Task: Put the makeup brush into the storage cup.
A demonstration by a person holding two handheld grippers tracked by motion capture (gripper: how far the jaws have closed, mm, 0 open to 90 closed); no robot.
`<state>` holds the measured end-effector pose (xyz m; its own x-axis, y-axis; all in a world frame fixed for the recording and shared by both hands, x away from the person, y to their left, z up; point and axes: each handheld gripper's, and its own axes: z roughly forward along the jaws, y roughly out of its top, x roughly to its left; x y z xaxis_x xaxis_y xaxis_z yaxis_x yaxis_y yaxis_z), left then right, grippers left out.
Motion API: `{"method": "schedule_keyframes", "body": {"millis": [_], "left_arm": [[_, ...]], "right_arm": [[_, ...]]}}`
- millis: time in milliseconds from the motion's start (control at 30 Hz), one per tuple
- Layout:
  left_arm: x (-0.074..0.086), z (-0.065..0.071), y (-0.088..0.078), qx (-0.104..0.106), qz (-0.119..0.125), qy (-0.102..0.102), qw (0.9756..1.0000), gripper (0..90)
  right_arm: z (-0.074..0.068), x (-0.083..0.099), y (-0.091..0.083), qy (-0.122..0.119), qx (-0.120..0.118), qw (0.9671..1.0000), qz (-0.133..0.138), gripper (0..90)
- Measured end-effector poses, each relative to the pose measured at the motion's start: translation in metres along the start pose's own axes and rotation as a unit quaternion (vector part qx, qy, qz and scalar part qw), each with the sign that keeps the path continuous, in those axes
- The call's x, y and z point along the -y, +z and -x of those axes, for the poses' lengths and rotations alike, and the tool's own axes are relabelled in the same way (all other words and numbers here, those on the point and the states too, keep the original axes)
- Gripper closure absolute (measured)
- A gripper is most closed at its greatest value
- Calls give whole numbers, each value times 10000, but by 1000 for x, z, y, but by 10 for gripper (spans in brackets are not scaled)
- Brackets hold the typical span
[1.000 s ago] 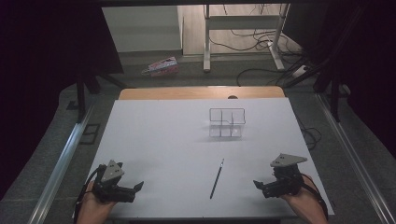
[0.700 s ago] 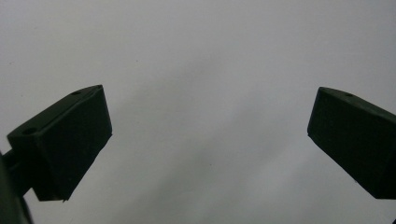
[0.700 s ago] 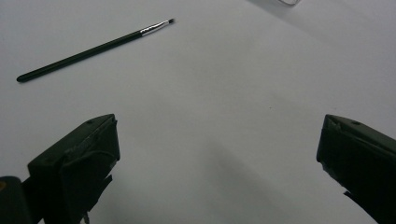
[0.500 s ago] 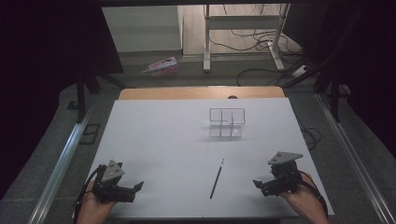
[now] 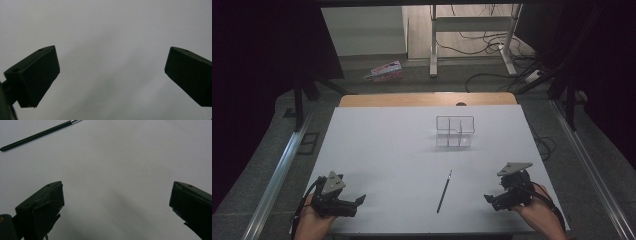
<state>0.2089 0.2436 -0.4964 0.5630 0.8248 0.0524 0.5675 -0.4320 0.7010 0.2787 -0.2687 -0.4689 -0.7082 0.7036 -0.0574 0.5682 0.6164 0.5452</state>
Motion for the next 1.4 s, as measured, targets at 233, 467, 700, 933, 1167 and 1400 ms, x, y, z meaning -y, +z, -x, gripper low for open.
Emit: {"method": "schedule_keyframes", "body": {"millis": [233,467,700,933,1167,1400], "left_arm": [[0,0,0,-4,0,7,10000,3],[0,0,0,-4,-5,0,10000,3],[0,0,0,-2,-15,23,10000,3],[0,0,0,0,-23,35,10000,3],[0,0,0,-2,-23,34,10000,3],[0,0,-1,-24,5,18,10000,3]], "right_arm": [[-1,-4,0,29,-27,10000,-51,0],[-1,-9,0,82,-31,9999,-95,0],[-4,-15,2,45,-32,9999,-159,0],[-9,-24,7,-16,-119,9998,-165,0],[-14,-33,11,36,-237,9996,-119,0],[-19,-40,16,-86,-275,9995,-149,0]]}}
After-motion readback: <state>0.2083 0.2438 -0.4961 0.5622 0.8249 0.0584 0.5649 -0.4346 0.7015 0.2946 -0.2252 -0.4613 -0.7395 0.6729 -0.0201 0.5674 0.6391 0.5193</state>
